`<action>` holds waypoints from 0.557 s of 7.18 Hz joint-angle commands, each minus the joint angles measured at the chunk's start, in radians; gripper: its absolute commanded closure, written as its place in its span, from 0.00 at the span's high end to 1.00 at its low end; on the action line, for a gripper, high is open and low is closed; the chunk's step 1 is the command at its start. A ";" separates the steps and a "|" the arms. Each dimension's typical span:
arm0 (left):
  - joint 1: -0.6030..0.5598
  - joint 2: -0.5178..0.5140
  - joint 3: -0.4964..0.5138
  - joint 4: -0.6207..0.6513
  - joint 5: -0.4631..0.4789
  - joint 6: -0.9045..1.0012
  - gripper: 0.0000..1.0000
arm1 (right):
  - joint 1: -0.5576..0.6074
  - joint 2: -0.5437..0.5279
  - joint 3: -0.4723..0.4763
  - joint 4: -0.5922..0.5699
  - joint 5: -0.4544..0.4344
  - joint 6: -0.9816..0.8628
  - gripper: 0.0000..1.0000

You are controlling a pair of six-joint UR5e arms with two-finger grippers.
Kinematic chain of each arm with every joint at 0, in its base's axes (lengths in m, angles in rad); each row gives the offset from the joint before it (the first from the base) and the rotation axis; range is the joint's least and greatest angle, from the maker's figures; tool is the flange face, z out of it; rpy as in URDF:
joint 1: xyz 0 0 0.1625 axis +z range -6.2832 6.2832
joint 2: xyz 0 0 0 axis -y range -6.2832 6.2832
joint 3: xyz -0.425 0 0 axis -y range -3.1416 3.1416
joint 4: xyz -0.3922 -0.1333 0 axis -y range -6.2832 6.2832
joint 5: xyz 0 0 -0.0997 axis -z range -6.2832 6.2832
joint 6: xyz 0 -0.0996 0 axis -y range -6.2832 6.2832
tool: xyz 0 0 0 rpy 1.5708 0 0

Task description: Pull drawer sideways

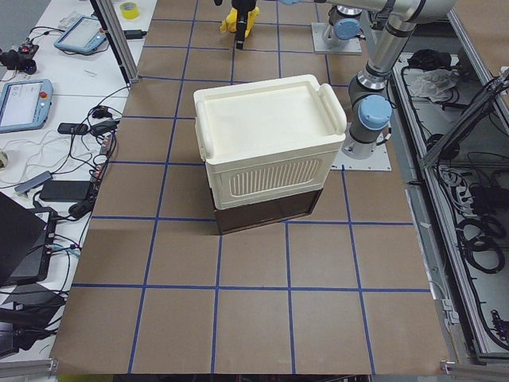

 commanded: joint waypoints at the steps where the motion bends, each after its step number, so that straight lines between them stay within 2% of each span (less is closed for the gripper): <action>1: 0.000 -0.023 -0.005 0.008 0.001 -0.022 1.00 | 0.000 0.000 0.000 0.000 0.000 0.000 1.00; 2: -0.025 -0.032 -0.002 0.010 0.025 -0.083 1.00 | 0.000 0.000 0.000 0.000 0.000 0.000 1.00; 4: -0.194 -0.087 -0.004 0.017 0.259 -0.250 1.00 | 0.000 0.000 0.000 0.000 0.000 0.000 1.00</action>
